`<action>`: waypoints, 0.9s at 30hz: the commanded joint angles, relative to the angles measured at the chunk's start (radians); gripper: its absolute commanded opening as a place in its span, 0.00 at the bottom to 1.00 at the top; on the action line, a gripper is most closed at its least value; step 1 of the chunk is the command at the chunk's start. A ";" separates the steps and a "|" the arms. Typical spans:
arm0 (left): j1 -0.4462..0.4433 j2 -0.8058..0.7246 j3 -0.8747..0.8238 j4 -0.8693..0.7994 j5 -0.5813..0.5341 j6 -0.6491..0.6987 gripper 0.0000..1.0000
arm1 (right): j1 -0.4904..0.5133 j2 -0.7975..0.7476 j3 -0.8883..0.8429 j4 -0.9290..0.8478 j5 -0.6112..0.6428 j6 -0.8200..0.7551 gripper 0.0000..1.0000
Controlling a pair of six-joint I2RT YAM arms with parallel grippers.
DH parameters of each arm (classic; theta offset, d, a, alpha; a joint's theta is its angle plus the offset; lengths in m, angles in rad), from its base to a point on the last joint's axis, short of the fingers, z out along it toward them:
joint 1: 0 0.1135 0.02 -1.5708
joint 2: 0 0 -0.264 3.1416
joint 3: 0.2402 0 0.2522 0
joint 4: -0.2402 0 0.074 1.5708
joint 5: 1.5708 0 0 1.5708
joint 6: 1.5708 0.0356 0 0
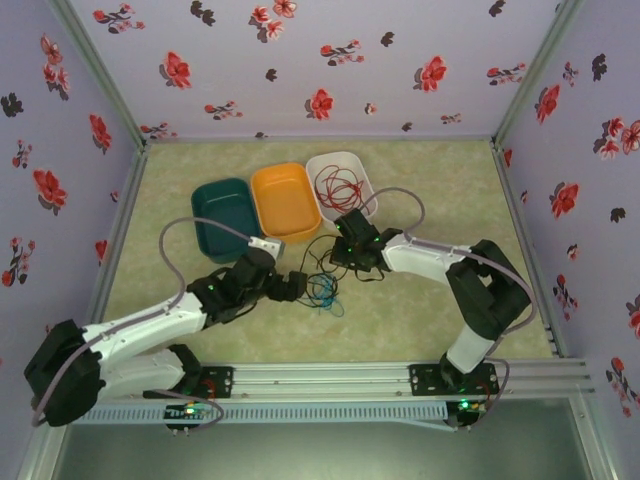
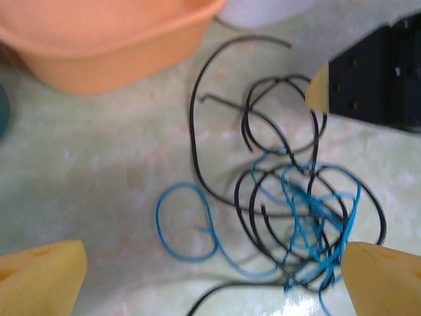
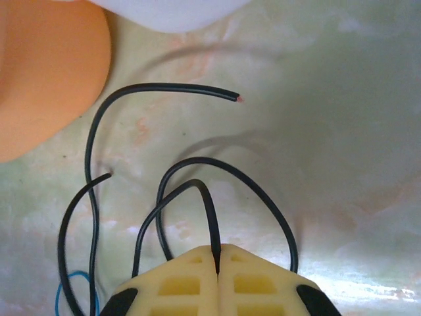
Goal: Untangle the cables
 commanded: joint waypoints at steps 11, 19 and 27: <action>0.007 0.281 0.229 0.103 -0.179 0.001 1.00 | 0.049 -0.307 0.022 -0.182 0.212 -0.158 0.00; 0.007 0.306 0.240 0.133 -0.171 -0.022 1.00 | 0.052 -0.474 0.040 -0.201 0.224 -0.249 0.00; 0.007 0.296 0.223 0.151 -0.142 -0.008 1.00 | 0.055 -0.548 0.120 -0.257 0.262 -0.323 0.00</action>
